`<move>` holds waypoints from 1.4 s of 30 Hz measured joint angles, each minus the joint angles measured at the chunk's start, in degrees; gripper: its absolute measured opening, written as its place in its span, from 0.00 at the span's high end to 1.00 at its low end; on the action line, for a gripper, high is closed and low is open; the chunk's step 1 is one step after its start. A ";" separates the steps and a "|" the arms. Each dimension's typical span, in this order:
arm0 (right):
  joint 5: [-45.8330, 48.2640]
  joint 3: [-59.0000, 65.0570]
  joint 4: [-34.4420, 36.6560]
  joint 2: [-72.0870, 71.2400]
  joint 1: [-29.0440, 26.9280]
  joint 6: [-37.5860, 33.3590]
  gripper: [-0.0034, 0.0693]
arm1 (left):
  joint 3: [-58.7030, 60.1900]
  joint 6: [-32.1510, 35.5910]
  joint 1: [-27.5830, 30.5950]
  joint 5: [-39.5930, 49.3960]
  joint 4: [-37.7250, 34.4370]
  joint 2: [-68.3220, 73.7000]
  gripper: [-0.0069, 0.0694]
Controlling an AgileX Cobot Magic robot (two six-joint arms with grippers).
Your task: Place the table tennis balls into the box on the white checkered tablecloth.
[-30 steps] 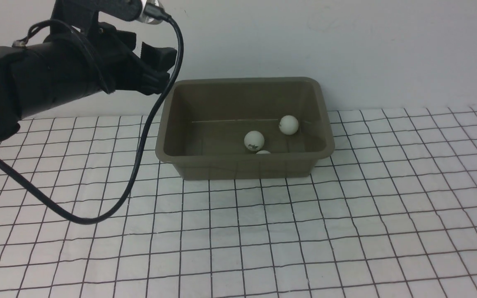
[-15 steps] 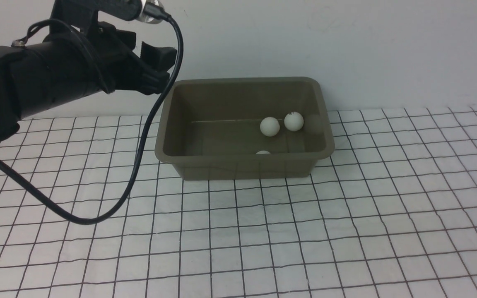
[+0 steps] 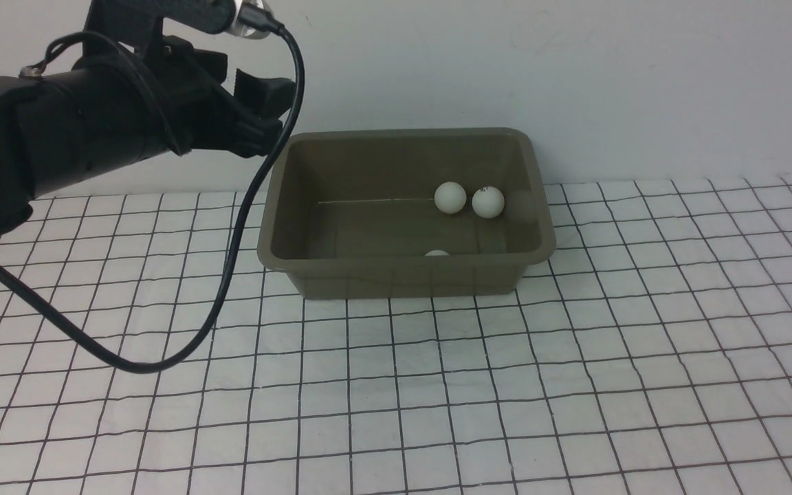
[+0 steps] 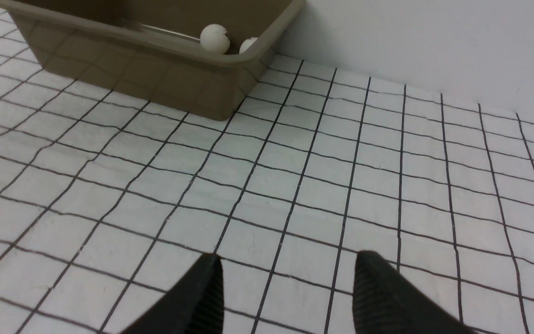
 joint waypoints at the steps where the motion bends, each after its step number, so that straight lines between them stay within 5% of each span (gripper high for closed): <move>1: -1.73 1.05 0.66 0.00 0.00 0.00 0.46 | 0.00 0.00 0.00 0.24 0.00 0.00 0.26; 25: -6.65 7.96 2.05 -5.02 -0.98 0.08 0.47 | 0.00 -0.46 0.00 7.67 -2.22 0.26 0.26; 42: -6.65 8.01 2.05 -5.02 -0.98 0.08 0.47 | 0.11 1.71 0.00 0.64 -4.04 -2.07 0.26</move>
